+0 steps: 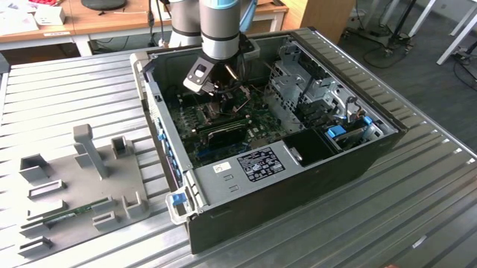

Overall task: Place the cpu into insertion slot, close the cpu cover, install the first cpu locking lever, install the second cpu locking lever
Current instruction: 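Place the cpu into insertion slot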

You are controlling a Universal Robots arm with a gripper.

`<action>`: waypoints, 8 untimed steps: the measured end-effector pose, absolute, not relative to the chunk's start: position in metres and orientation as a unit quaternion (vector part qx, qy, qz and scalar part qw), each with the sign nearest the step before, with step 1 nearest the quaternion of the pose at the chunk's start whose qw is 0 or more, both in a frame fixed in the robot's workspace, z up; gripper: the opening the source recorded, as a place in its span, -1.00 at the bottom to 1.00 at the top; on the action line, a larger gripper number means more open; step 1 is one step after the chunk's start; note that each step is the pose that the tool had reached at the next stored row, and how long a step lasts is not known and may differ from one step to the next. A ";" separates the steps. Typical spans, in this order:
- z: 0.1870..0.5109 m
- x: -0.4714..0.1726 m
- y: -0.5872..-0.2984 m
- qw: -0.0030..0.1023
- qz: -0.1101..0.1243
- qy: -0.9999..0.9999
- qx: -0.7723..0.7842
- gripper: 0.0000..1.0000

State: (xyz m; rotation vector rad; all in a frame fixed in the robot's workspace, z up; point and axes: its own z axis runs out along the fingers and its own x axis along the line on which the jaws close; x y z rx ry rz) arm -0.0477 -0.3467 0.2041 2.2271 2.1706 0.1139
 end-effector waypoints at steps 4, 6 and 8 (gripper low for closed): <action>0.203 -0.048 -0.347 0.015 0.037 0.697 0.716 0.08; 0.203 -0.048 -0.347 0.015 0.037 0.697 0.716 0.08; 0.202 -0.048 -0.347 0.015 0.037 0.697 0.716 0.08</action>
